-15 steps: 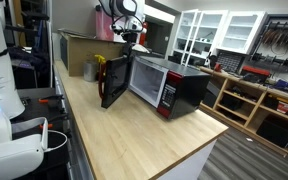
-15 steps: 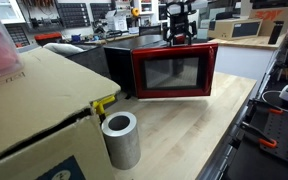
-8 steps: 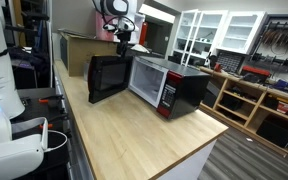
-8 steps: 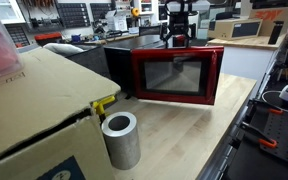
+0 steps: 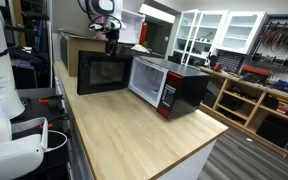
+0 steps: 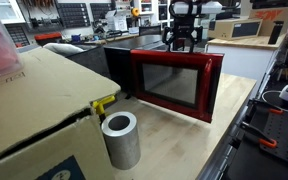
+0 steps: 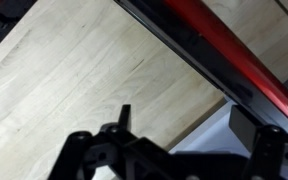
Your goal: Open the microwave door widely
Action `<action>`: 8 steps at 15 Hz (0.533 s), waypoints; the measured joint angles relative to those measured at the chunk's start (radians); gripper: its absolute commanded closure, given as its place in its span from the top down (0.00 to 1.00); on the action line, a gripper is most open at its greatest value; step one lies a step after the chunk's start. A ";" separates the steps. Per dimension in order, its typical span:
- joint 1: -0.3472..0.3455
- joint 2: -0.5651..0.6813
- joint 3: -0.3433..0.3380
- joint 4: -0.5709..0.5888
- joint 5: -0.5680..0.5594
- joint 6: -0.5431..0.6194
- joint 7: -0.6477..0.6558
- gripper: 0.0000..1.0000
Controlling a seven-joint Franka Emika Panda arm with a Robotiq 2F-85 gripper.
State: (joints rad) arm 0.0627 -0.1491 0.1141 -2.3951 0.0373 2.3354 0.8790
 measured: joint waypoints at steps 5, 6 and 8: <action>0.013 -0.047 0.050 -0.054 0.001 0.010 0.022 1.00; 0.016 -0.054 0.058 -0.060 0.001 0.014 0.022 1.00; 0.017 -0.062 0.063 -0.066 0.000 0.017 0.022 1.00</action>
State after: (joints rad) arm 0.0802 -0.2108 0.1774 -2.4614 0.0378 2.3520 0.9010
